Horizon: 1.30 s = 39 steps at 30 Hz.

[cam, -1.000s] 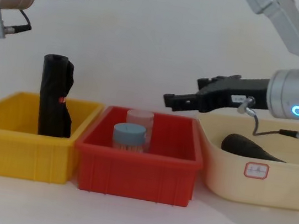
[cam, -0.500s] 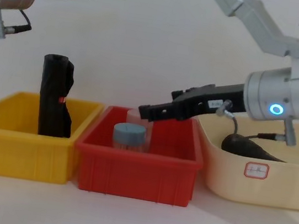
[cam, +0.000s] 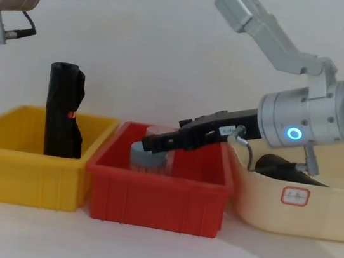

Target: Pick up the garbage bag with the one hand and transfer it to the other hand.

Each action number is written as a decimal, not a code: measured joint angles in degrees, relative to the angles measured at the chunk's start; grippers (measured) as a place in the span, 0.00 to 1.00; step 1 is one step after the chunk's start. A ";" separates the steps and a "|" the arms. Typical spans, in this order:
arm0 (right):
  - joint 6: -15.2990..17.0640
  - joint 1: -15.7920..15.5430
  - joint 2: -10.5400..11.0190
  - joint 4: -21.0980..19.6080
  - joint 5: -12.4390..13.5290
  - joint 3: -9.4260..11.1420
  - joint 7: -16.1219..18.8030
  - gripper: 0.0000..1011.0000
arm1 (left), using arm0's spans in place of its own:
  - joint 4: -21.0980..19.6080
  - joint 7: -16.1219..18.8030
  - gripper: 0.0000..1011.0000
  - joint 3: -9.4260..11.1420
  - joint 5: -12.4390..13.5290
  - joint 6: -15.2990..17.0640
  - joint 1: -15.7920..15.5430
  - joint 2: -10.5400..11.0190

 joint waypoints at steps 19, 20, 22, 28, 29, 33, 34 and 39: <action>0.85 3.86 -3.56 8.50 1.40 -0.37 -0.95 0.99 | 0.00 0.00 0.99 0.00 0.00 0.00 0.00 0.00; 0.85 4.00 -3.66 8.87 1.42 -0.41 -0.98 0.99 | 0.00 0.00 0.99 0.00 0.00 0.00 0.00 0.00; 0.84 4.29 -3.89 9.69 1.48 -0.48 -1.04 0.99 | 0.00 0.00 0.99 0.00 0.00 0.00 0.00 0.00; 0.67 5.27 -4.61 12.21 1.85 -0.73 -1.19 0.99 | 0.00 0.00 0.99 0.00 0.00 0.00 0.00 0.00; 0.65 5.38 -4.69 12.47 1.89 -0.76 -1.21 0.99 | 0.00 0.00 0.99 0.00 0.00 0.00 0.00 0.00; 0.43 5.68 -4.93 13.40 2.19 -0.81 -1.27 0.98 | 0.00 0.00 0.99 0.00 0.00 0.00 0.00 0.00; 0.38 5.74 -5.00 13.61 2.25 -0.81 -1.29 0.95 | 0.00 0.00 0.99 0.00 0.00 0.00 0.00 0.00; -0.08 5.96 -5.40 14.48 2.73 -0.61 -1.95 0.85 | 0.00 0.00 0.99 0.00 0.00 0.00 0.00 0.00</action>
